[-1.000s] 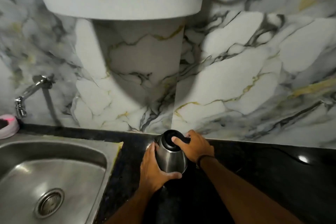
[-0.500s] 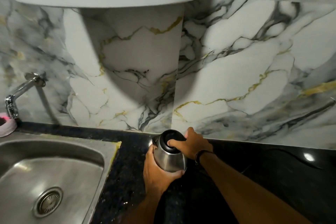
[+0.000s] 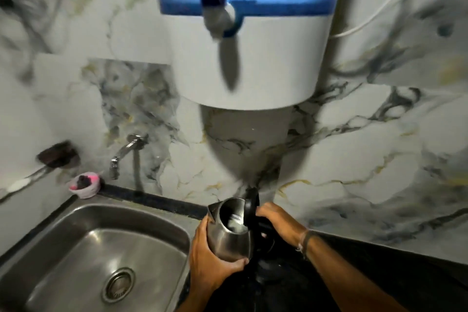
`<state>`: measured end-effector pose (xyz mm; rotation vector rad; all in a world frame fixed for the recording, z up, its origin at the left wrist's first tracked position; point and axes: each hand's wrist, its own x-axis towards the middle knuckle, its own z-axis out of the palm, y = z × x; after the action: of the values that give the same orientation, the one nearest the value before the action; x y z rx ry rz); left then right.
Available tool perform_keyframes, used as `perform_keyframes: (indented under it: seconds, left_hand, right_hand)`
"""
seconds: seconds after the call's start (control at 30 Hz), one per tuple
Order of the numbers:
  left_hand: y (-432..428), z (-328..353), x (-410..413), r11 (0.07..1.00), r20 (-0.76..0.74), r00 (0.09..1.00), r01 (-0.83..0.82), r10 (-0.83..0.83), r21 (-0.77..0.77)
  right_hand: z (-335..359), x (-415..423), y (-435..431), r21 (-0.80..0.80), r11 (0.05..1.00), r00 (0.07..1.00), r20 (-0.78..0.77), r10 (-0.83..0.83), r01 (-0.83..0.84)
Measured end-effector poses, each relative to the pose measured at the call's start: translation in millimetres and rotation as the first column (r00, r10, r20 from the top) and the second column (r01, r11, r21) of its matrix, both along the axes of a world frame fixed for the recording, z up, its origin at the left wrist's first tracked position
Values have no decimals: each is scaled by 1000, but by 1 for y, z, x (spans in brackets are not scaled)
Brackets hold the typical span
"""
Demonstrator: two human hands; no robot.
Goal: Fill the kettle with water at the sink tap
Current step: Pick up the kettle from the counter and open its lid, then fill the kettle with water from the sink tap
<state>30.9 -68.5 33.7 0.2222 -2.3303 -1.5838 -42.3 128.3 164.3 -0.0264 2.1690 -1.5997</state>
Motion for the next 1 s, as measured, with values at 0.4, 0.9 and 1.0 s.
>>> perform_keyframes:
  seconds: [0.4,0.9,1.0]
  left_hand:
    - [-193,3,52,984,-95,995,39,-23,174]
    - [-410,27,-47,967,153,956,-254,249,14]
    - [-419,60,-103,971,223,957,-144,186,-191]
  right_hand:
    - [-11,34,-196,-239,966,985,118,124,-93]
    - [-58,-15,-379,-28,991,989,78,-128,131]
    - [-68,-24,-387,-46,974,970,108,-218,224]
